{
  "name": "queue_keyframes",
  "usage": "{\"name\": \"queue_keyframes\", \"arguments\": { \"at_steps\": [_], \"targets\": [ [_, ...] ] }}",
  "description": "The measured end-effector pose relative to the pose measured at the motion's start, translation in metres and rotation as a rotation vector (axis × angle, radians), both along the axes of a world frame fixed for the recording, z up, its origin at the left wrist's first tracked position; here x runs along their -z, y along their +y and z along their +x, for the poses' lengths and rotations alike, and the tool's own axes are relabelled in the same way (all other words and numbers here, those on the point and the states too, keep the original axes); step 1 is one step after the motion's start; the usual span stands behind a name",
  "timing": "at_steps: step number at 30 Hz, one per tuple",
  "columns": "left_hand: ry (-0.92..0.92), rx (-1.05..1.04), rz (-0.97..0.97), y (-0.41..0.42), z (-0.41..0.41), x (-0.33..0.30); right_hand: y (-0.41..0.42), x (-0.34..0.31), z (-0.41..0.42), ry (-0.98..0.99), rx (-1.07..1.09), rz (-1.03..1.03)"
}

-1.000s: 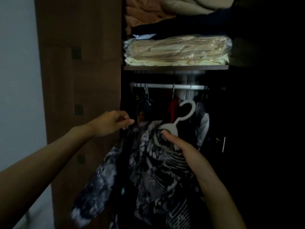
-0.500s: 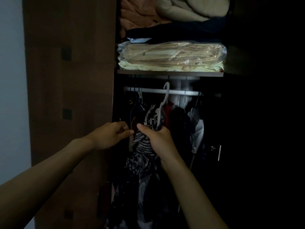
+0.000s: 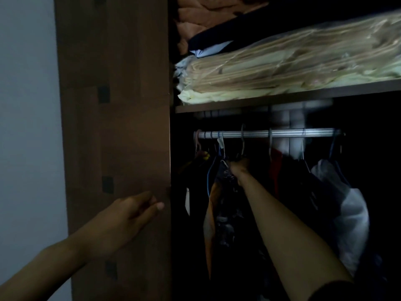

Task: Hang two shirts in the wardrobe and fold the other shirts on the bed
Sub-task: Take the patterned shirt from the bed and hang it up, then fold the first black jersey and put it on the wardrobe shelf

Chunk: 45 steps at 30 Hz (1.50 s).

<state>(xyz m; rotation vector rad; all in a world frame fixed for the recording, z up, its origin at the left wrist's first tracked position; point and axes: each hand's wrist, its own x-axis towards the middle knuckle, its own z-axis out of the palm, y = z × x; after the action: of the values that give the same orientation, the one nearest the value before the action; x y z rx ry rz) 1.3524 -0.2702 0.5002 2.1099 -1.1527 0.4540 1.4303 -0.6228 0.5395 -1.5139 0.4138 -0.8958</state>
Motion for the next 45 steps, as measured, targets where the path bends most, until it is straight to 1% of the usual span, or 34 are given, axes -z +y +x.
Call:
{"name": "queue_keyframes", "arguments": {
  "at_steps": [4,10,12,14,16,19,21,23,24,26,27,29,31,33,36,38,41,43,45],
  "targets": [
    [0.042,0.075,-0.034,-0.033,0.011,0.001,-0.029,0.016,0.025,0.012,0.003,-0.020],
    [0.048,0.094,0.040,-0.069,0.017,0.007,-0.032,0.021,0.011,0.035,-0.060,-0.052],
    [0.063,0.081,0.061,-0.069,0.016,0.008,-0.024,0.025,-0.002,0.070,-0.039,-0.142],
    [0.063,0.060,0.085,-0.061,0.010,0.010,-0.006,0.029,-0.019,0.130,0.036,-0.324],
    [0.053,0.012,0.097,-0.045,0.000,0.011,0.026,0.033,-0.043,0.151,0.061,-0.521],
    [0.045,-0.117,0.117,-0.002,-0.018,0.018,0.112,0.047,-0.083,0.190,-0.088,-0.729],
    [0.073,-0.220,0.173,0.040,-0.034,0.028,0.179,0.060,-0.105,0.237,-0.234,-0.751],
    [0.120,-0.308,0.214,0.093,-0.053,0.045,0.236,0.076,-0.123,0.256,-0.351,-0.661],
    [0.155,-0.354,0.219,0.124,-0.064,0.055,0.259,0.083,-0.130,0.250,-0.373,-0.693],
    [0.240,-0.472,0.232,0.188,-0.092,0.079,0.308,0.099,-0.147,0.224,-0.411,-0.828],
    [0.288,-0.545,0.241,0.221,-0.109,0.092,0.336,0.108,-0.157,0.199,-0.475,-0.862],
    [0.393,-0.705,0.262,0.285,-0.147,0.119,0.403,0.133,-0.182,0.182,-0.691,-0.953],
    [0.487,-0.882,0.250,0.346,-0.196,0.144,0.476,0.164,-0.215,0.220,-0.959,-1.088],
    [0.577,-1.052,0.191,0.394,-0.257,0.166,0.544,0.197,-0.251,0.223,-1.210,-1.196],
    [0.686,-1.320,0.149,0.443,-0.368,0.198,0.636,0.247,-0.309,0.159,-1.493,-1.325],
    [0.793,-1.499,0.124,0.460,-0.451,0.219,0.690,0.279,-0.353,0.113,-1.662,-1.398],
    [0.982,-1.722,0.059,0.458,-0.590,0.249,0.749,0.322,-0.440,0.050,-1.929,-1.477],
    [1.110,-1.880,-0.052,0.438,-0.685,0.265,0.772,0.345,-0.507,0.012,-2.079,-1.515],
    [1.202,-2.039,-0.151,0.402,-0.778,0.278,0.780,0.367,-0.575,-0.029,-2.209,-1.565]
  ]
}}
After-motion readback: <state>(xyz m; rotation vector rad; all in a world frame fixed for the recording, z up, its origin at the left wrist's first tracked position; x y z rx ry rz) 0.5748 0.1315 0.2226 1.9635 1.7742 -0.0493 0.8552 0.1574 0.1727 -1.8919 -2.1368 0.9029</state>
